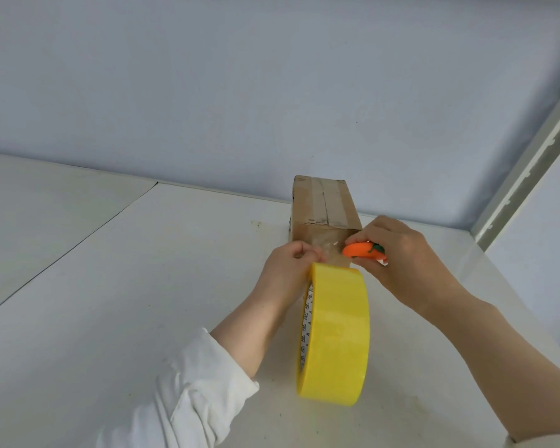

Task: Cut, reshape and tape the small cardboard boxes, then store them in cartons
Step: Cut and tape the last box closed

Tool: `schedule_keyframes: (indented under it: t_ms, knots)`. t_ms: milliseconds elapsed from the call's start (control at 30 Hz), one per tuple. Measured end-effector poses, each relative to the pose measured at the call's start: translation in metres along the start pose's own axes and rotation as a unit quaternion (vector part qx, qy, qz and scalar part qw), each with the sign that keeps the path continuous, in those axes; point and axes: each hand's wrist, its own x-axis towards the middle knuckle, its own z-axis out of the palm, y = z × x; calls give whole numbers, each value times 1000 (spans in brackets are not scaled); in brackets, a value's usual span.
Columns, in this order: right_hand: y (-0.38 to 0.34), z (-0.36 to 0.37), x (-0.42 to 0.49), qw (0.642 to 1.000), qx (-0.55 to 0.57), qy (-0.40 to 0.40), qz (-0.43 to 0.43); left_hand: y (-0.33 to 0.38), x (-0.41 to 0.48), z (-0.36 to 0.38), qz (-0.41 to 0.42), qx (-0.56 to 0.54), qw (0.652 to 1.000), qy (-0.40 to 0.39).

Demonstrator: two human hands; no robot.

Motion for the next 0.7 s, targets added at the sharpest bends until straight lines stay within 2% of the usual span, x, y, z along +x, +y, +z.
schedule_keyframes:
  t_ms: [67, 167, 267, 400, 500, 700]
  knots:
    - [0, -5, -3, 999, 25, 4, 22, 0, -2, -1, -2, -4, 1000, -1]
    - [-11, -23, 1, 983, 150, 78, 67, 2, -3, -3, -4, -4, 1000, -7]
    - [-23, -22, 15, 973, 196, 102, 68, 4, -5, -3, -11, -6, 1000, -11]
    - [-25, 2, 27, 984, 153, 62, 67, 7, -9, -2, -21, -16, 999, -24]
    - [-24, 13, 26, 984, 136, 90, 78, 9, -10, -2, -26, -22, 999, -34]
    - [-27, 18, 28, 989, 62, 98, 92, 12, -16, -1, -21, -37, 998, -36]
